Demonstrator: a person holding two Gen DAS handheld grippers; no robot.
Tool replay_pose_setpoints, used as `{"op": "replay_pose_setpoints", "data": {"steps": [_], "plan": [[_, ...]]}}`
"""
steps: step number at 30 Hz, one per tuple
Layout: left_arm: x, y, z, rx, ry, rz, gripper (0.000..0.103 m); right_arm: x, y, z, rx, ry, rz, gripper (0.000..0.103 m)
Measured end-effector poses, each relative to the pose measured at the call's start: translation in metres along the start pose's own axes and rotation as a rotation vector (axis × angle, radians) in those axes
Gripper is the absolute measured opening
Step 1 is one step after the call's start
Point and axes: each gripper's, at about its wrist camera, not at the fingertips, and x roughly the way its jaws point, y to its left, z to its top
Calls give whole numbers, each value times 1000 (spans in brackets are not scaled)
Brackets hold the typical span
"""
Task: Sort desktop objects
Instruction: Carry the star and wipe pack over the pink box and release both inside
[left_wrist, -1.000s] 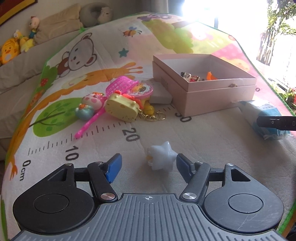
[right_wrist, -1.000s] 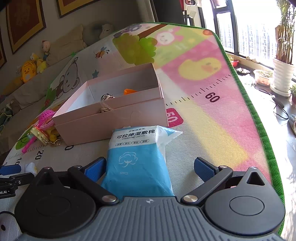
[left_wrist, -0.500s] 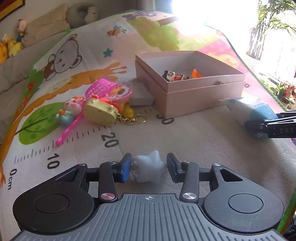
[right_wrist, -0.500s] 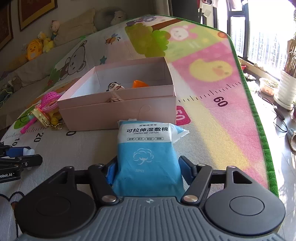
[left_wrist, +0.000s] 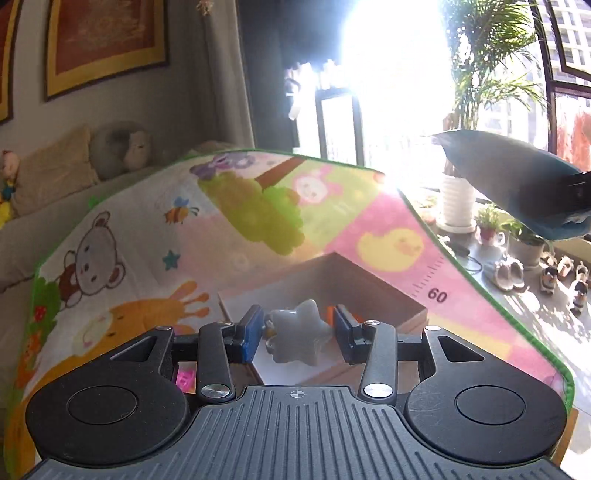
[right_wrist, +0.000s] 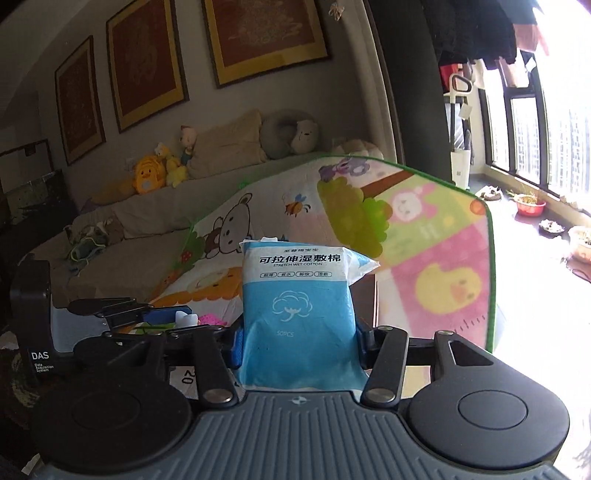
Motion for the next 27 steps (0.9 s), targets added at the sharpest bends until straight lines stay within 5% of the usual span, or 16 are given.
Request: {"op": "replay_pose_setpoints", "data": {"steps": [4,8,17,21,27], "plan": [[43,11,5,-69,32,35,64,18,-4,20,-20,-30,-31,51],[27,26,-34,-132,64,28,88,50,-16,24,-26,10,-67,51],[1,44,-109,-212,173,51,95,196,-19,6,-141,247,-210,51],[-7,52,-120,-230,176,49,96,238,-14,-6,-108,358,-163,51],[-4,68,-134,-303,192,84,96,271,-12,-10,9,399,-136,52]]}}
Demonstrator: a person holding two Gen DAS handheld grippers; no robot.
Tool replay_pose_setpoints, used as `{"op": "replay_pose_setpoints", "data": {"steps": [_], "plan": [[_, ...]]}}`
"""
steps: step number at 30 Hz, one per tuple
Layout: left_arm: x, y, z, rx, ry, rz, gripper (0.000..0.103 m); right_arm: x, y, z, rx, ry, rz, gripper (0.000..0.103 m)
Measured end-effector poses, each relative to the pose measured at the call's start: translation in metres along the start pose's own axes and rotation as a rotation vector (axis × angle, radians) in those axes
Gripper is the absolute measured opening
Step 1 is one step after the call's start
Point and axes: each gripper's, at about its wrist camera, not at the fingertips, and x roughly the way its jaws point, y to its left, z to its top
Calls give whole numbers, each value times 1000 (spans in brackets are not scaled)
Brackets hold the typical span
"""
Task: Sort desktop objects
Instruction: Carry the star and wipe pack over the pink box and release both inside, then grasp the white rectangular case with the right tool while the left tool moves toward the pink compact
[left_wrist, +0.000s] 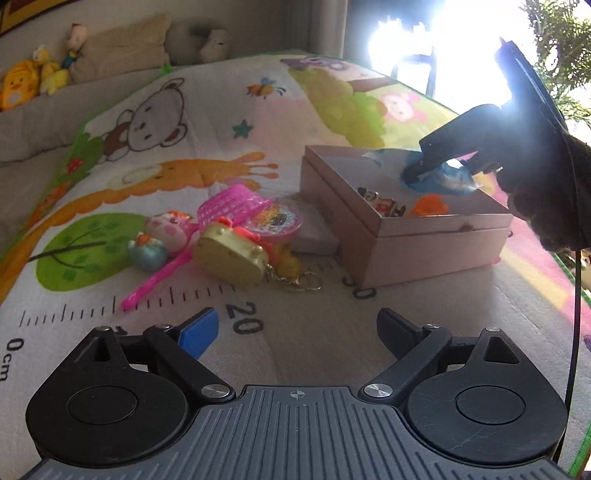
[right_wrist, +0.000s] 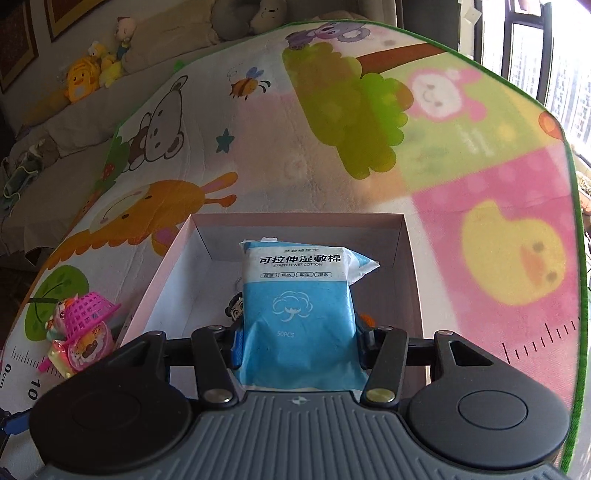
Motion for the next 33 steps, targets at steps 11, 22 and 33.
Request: {"op": "replay_pose_setpoints", "data": {"steps": [11,22,33], "plan": [[0,26,-4,-50,0,123,101,-46,21,7,-70,-87,-8,74],[-7,35,-14,-58,23,147,101,8,153,27,-256,17,172,46],[-15,37,-18,-56,9,110,101,99,183,42,-298,175,14,27]]}}
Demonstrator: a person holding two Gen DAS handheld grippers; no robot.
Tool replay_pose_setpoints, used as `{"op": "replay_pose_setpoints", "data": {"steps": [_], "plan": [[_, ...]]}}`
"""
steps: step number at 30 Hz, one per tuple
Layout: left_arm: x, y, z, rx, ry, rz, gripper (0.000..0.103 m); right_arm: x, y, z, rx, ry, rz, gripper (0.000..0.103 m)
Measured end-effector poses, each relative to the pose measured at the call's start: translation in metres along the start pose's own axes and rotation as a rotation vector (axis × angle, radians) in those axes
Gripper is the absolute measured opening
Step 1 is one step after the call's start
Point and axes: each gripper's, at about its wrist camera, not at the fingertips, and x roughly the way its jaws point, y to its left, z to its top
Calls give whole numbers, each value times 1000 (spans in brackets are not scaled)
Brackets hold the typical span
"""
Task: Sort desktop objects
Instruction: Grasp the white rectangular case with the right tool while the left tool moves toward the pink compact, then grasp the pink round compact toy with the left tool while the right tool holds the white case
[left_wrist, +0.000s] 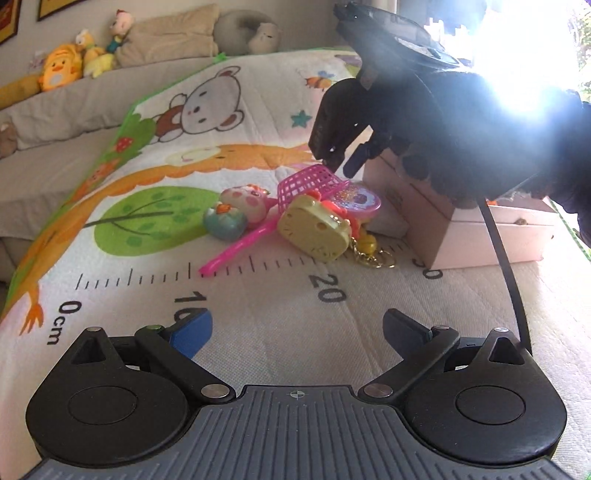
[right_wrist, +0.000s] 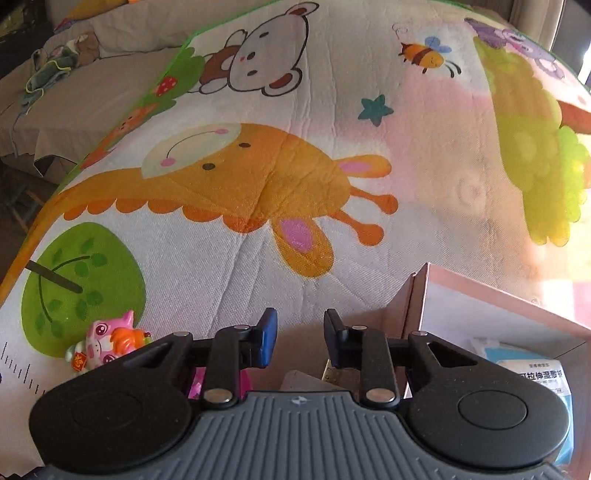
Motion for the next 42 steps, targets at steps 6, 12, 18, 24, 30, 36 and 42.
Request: {"op": "replay_pose_setpoints", "data": {"steps": [6,12,18,24,30,36,42], "plan": [[-5,0,-2,16,6,-14,102,-28,10,-34,-10,86,174,27],[-13,-10,-8,79,18,-51,103,-80,9,-88,-5,105,338,25],[-10,-22,-8,108,23,-52,103,-134,-5,-127,-61,-101,197,43],[-12,-28,-11,145,34,-26,103,-120,-22,-158,63,-94,217,67],[-13,-21,-13,130,38,-11,103,-92,-21,-172,139,-31,262,55],[-17,-18,-13,115,32,-8,103,-108,-23,-193,118,-32,259,48],[-21,-27,-9,123,13,-33,103,-140,-42,-241,127,-37,153,48]]}}
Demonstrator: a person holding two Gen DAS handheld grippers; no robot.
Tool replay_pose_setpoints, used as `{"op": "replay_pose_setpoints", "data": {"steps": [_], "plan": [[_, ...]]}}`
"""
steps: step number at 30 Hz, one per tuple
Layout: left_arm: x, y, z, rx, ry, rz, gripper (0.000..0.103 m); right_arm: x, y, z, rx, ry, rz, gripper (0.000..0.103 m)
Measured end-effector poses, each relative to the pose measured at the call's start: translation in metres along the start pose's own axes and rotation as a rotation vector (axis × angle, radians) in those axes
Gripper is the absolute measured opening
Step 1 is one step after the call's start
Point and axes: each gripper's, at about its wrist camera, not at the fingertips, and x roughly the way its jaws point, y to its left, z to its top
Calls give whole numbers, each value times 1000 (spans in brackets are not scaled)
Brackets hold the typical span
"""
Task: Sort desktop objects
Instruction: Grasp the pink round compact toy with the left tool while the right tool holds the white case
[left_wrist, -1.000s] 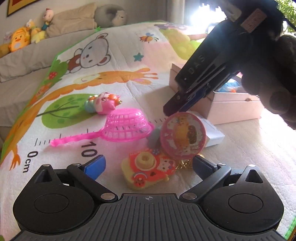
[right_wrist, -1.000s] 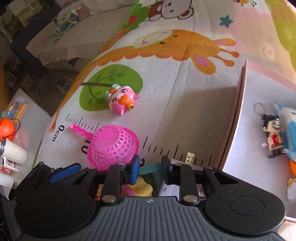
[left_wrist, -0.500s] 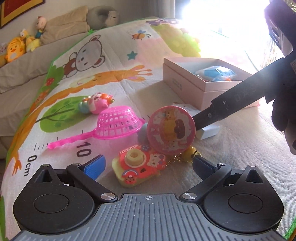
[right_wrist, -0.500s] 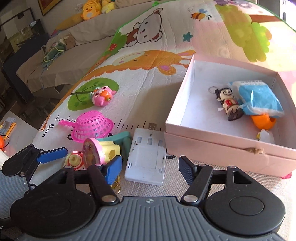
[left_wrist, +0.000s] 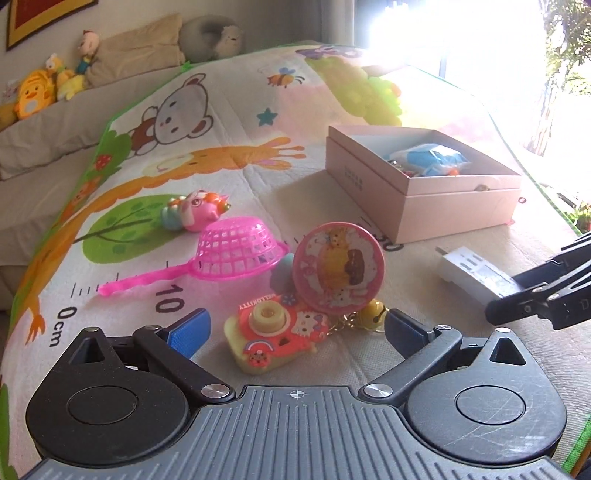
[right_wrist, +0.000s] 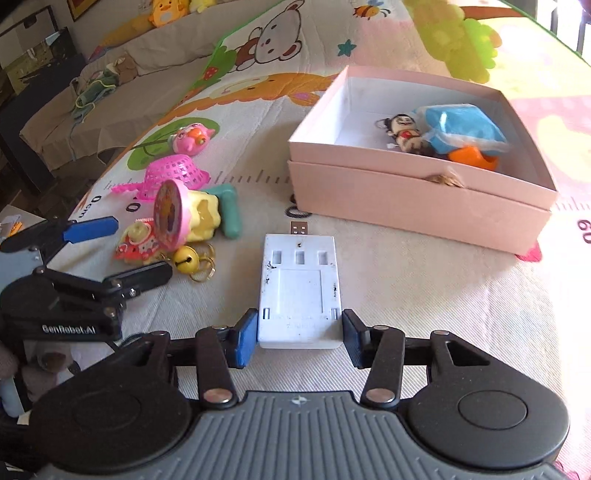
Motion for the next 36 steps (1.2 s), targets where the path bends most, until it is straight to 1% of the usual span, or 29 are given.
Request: {"op": "replay_pose_setpoints", "data": {"steps": [4,6,8,10,11,13,15,17,21,22,23,26,28,32,34,36], "plan": [[6,-18,10,48,-22,-16,103,-18,-26,-17,67,-43,-119,48],[12,-25,15,74,-30,-11,103,-20,-36,-21,107,-65,-136,49],[17,-27,19,90,-31,16,103,-18,-40,-23,133,-77,-112,55],[21,-24,22,89,-26,57,103,-15,-39,-25,129,-97,-99,70],[22,-21,23,81,-26,67,103,-12,-37,-26,123,-109,-98,72],[22,-18,24,64,-29,61,102,-8,-33,-26,112,-133,-106,77],[20,-22,24,61,-41,33,100,-5,-31,-26,104,-159,-118,80],[23,-29,22,79,-28,20,83,-2,-30,-27,98,-181,-126,83],[31,-36,18,103,1,49,77,0,-32,-29,105,-218,-135,87],[32,-36,17,104,6,59,67,0,-34,-30,112,-227,-129,90],[32,-35,17,103,8,66,59,0,-36,-31,121,-236,-125,92],[24,-36,15,101,5,50,59,1,-38,-35,130,-258,-118,98],[16,-43,11,128,-6,32,59,2,-38,-36,127,-263,-115,101],[-4,-60,-1,181,-7,-67,60,1,-41,-35,149,-267,-99,103],[-12,-64,-8,199,-8,-93,62,1,-43,-35,159,-270,-93,103],[-17,-63,-12,194,-4,-98,70,1,-42,-35,158,-268,-96,103]]}}
